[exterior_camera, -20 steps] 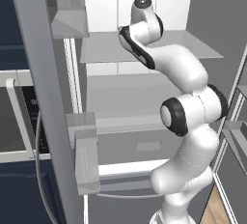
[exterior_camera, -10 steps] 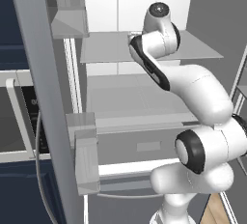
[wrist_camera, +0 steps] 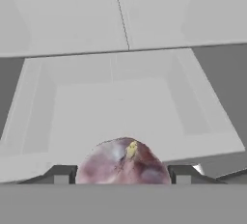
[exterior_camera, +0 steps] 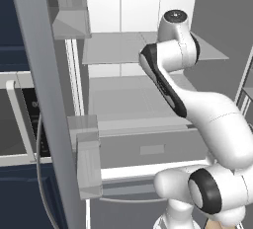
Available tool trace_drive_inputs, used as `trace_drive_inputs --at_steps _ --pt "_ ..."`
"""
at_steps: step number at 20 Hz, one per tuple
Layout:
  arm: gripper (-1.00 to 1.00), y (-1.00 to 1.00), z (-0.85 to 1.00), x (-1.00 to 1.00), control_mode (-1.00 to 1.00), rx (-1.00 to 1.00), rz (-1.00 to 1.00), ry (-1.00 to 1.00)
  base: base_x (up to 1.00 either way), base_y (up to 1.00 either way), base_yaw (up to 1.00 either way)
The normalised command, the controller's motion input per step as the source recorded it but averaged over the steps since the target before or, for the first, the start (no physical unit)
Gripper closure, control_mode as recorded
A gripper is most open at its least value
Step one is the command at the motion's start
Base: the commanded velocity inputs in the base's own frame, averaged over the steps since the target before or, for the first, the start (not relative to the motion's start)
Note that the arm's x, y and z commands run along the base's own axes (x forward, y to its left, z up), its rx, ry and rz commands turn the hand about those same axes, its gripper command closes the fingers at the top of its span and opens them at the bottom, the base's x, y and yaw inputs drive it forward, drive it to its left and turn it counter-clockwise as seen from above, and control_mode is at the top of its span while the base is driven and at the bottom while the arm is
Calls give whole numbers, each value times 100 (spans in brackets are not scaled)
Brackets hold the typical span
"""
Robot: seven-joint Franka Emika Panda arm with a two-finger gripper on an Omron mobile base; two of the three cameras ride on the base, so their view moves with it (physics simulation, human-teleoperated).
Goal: Take the cheese, fish, and garlic from the fridge and place them on the plate on the dining counter to create an appetizer plate.
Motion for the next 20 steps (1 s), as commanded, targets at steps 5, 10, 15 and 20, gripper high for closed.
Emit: trace_drive_inputs --at_steps 5,10,15,20 --pt "100 0 -24 -57 100 0 0 26 -20 0 0" --pt "100 0 0 0 100 0 0 0 -100 26 -17" --pt "100 0 0 0 100 0 0 0 -100 24 -61" --pt "100 0 0 0 100 0 0 0 -83 9 -83"
